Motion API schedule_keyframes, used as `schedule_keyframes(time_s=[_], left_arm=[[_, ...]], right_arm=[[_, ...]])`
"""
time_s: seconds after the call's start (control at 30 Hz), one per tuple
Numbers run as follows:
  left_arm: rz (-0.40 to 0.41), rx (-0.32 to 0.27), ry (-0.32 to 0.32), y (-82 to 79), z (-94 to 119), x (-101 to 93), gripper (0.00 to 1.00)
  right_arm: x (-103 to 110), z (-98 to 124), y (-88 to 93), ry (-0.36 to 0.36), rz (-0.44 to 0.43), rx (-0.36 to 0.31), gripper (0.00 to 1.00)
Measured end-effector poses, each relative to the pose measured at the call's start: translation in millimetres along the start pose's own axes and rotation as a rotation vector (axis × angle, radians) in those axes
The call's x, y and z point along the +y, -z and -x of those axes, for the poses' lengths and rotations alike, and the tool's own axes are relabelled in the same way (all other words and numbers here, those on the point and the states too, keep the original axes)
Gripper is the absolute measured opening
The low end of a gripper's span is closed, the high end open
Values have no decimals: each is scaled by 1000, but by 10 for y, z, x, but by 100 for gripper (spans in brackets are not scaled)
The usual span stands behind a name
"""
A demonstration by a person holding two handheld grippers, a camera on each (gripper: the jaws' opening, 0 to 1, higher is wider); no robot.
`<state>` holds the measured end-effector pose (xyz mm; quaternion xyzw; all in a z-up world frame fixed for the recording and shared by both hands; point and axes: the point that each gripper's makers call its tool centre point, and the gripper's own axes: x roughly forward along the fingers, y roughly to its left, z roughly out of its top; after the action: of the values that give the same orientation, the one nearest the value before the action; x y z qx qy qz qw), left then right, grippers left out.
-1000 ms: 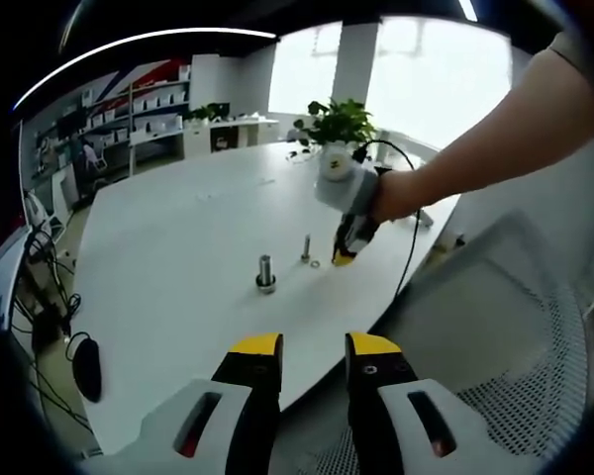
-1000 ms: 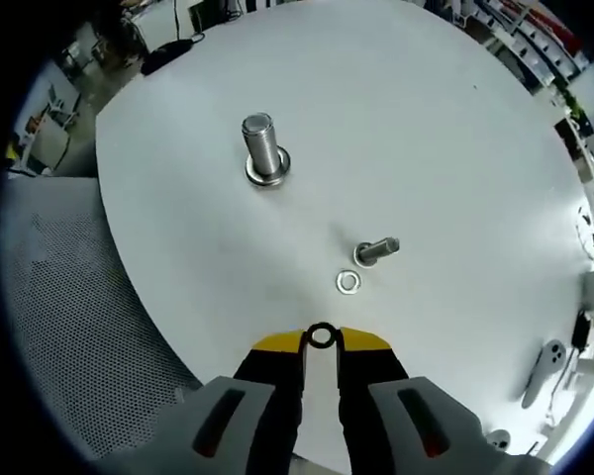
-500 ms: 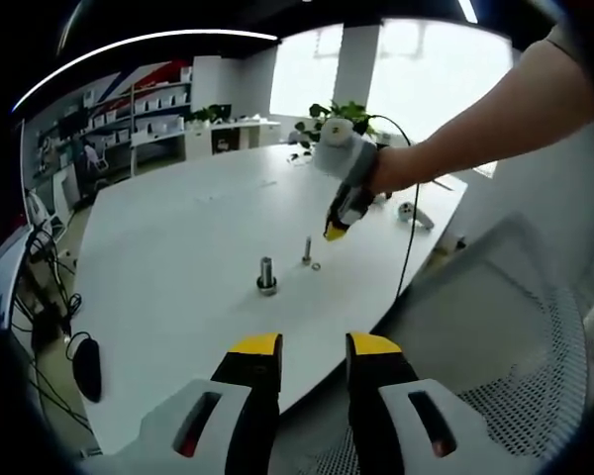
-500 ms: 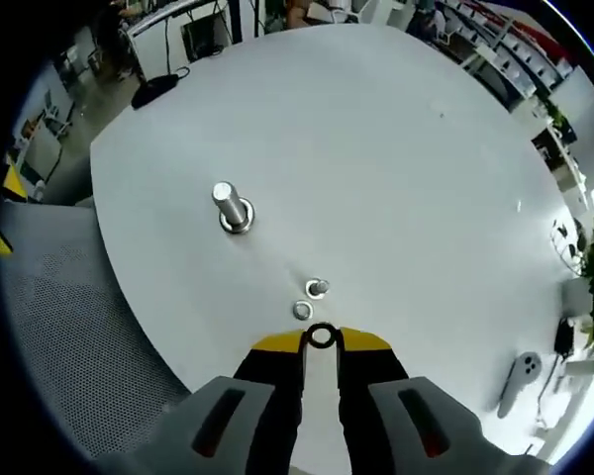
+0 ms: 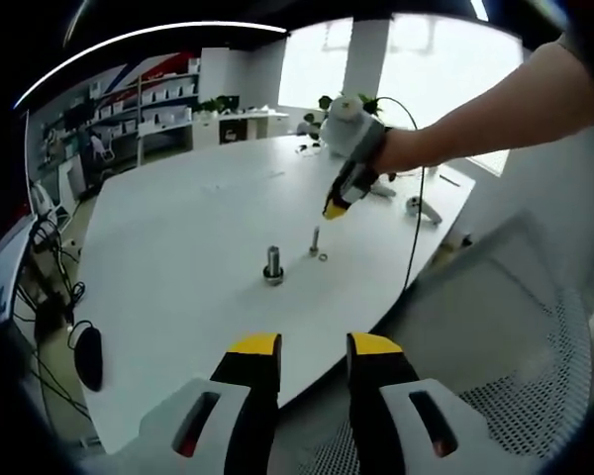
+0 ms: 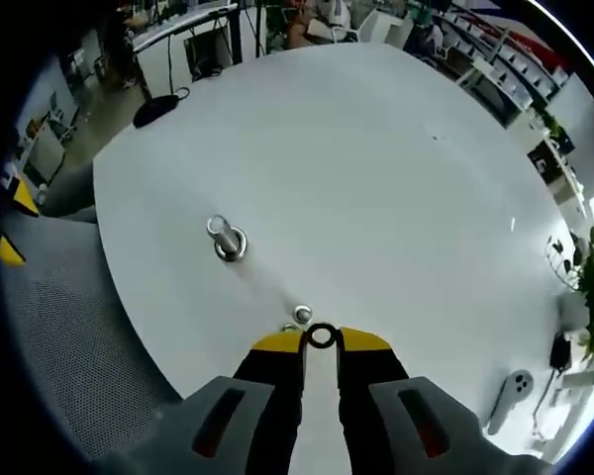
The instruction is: Place the washer onto the threaded stud by aligning its center hole with the stud, sliding it down to the base, and recovering from edge contact or off-axis alignment until the washer reaches the visible bottom stop.
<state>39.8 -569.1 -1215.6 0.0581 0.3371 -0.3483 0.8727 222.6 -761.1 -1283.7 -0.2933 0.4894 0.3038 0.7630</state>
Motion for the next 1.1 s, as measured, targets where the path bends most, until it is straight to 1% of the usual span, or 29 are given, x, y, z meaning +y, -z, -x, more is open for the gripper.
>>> schedule_keyframes(time_s=[0.17,0.2,0.23,0.27,0.3,0.43,0.47,0.53,0.63,0.73,0.97,1.1], left_arm=[[9,5,-4,12,8,6,25],[11,6,-4,13,6,8,25],[11,7,-4,14,5,9,25],[8,5,-6,11,7,13,25],[7,3,-8,6,9,16,25],[10,4,-9,7,7,21,25],[9,4,-10,9,6,23,25],[7,2,-11,5,8,23,25],[5,0,-14,0,9,27,25],[5,-1,-14,-5,11,26,25],[5,12,-9,18,2,15,24],[5,15,-7,24,1,10,24]], right_arm=[[37,-79,-26,-30,11,12,14],[113,-96,-57,-65,18,-2,14],[167,-98,-81,-83,20,-14,14],[187,-108,-79,-73,34,-6,14],[158,-137,-48,-52,88,21,14],[211,-215,-1,-62,86,37,14],[208,-223,6,-61,87,40,14],[158,-219,7,-35,94,42,14],[153,-234,9,-38,73,38,14],[145,-249,4,-33,94,35,14],[146,-319,-19,-47,98,42,14],[172,-389,25,-61,97,58,14]])
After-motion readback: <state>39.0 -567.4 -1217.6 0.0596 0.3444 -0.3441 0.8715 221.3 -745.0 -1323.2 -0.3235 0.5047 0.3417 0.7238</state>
